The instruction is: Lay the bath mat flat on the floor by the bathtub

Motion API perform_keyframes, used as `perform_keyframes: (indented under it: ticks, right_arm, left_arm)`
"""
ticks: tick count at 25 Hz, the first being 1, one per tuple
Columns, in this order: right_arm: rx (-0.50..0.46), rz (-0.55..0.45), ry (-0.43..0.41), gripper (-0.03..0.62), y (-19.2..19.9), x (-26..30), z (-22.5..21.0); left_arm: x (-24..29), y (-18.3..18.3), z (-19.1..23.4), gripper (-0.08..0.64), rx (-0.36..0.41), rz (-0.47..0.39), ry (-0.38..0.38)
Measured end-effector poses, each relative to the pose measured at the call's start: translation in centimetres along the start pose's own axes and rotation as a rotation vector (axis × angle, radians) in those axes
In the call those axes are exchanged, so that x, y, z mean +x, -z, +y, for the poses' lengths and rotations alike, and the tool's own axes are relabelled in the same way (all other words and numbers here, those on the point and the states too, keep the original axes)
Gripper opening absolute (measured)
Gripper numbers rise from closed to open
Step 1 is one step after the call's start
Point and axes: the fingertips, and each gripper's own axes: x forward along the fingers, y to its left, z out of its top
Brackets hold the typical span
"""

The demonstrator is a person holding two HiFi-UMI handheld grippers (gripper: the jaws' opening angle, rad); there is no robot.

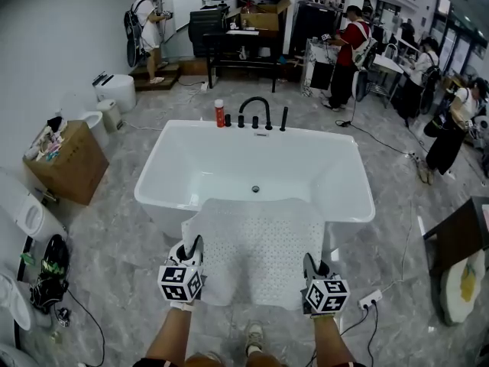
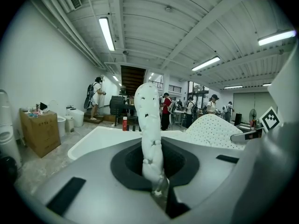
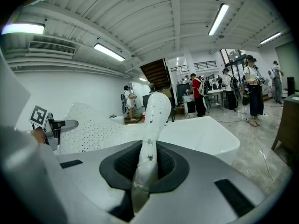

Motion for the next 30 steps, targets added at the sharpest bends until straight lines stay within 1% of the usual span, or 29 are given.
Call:
perform_keyframes:
  ticks: [7, 11, 14, 21, 26, 30]
  right_arm:
    - [0.006, -0.01, 0.041, 0.049, 1.5, 0.5, 0.7]
    - [0.005, -0.016, 0.063, 0.049, 2.7, 0.4, 1.1]
    - [0.01, -0.017, 0.077, 0.049, 4.1, 0.2, 1.7]
    - [0.018, -0.032, 0.101, 0.049, 9.1, 1.0, 1.9]
    - [0.033, -0.064, 0.11, 0.049, 13.2, 3.3, 1.9]
    - [0.034, -0.075, 0.11, 0.049, 16.2, 5.6, 1.8]
  left_arm:
    - [-0.7, 1.1, 2.4, 0.035, -0.006, 0.004, 0.008]
    - [-1.0, 2.5, 3.1, 0.035, -0.024, 0.002, 0.023]
    - [-1.0, 3.9, 3.4, 0.035, -0.02, 0.005, 0.037]
    - [-0.3, 8.0, 4.0, 0.035, -0.001, -0.009, 0.055]
    - [0.3, 11.8, 5.8, 0.035, 0.015, -0.027, 0.051]
    - [1.3, 15.3, 6.9, 0.035, 0.009, -0.035, 0.043]
